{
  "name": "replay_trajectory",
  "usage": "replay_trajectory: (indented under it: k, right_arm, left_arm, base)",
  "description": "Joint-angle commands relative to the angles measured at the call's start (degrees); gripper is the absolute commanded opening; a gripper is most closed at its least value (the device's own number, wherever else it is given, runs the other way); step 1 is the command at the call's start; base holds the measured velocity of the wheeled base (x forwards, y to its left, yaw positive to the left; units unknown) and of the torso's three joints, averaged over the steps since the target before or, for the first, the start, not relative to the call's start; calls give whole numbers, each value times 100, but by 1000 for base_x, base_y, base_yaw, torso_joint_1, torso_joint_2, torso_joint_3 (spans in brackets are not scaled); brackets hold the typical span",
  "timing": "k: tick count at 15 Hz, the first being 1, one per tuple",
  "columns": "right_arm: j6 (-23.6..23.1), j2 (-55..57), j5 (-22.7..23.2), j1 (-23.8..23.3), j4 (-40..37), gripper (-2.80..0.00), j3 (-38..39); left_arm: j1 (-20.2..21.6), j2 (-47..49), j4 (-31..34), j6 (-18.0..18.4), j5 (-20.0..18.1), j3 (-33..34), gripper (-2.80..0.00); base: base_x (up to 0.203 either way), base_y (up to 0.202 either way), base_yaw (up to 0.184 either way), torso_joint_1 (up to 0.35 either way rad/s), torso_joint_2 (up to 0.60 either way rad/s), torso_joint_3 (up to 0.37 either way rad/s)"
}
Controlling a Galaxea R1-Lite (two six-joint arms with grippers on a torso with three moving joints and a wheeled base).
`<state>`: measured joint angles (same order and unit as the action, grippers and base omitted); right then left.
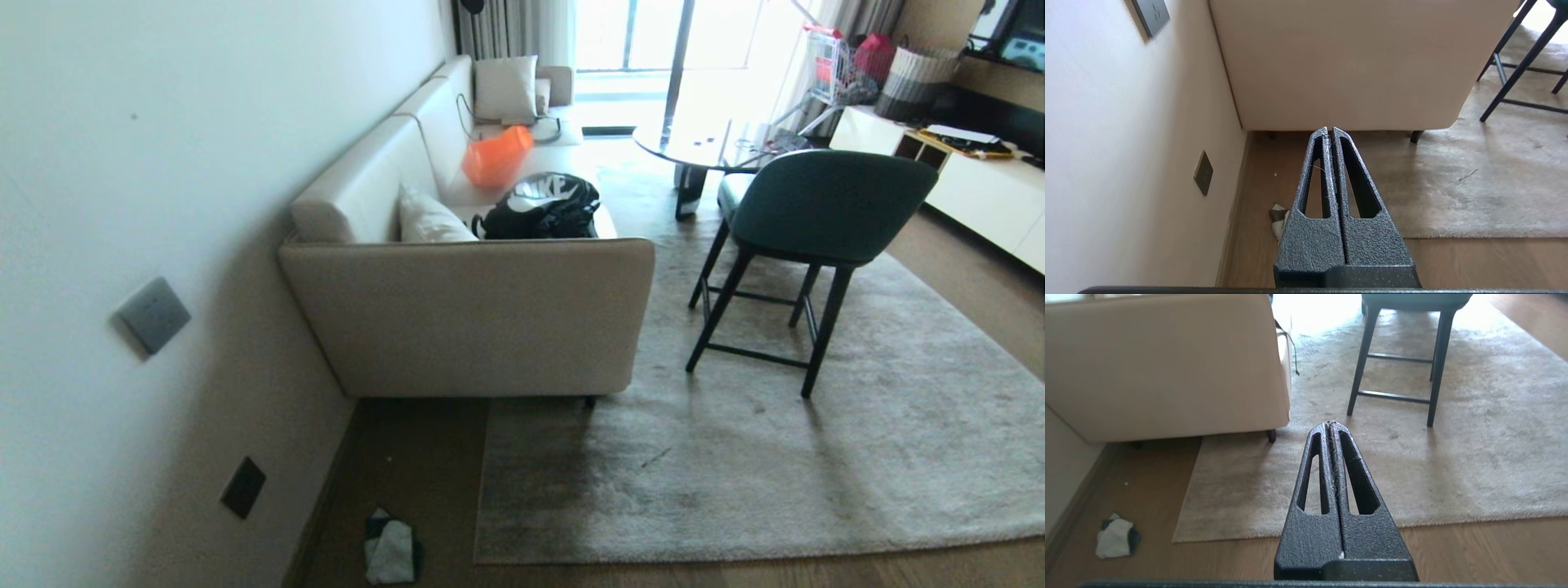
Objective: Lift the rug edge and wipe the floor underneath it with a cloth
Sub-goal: Pick up the rag
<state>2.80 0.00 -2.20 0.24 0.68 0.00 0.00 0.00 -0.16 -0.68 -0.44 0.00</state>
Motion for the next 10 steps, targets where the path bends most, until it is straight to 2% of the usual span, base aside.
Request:
replay_trajectory:
  k: [1, 5, 10]
  right_arm:
    - [1, 0, 1, 2, 3, -280, 0]
    - [1, 0, 1, 2, 3, -280, 0]
    - [1, 0, 1, 10, 3, -280, 0]
  left_arm:
    - [0, 0, -2, -2, 0, 0, -280]
    - [0, 0, -2, -2, 0, 0, -280]
    - [0, 0, -2, -2, 0, 0, -280]
  base:
    - [0, 0, 0, -110, 503, 378]
    - [0, 0, 0, -89, 475, 379]
    - [0, 0, 0, -25, 442, 413]
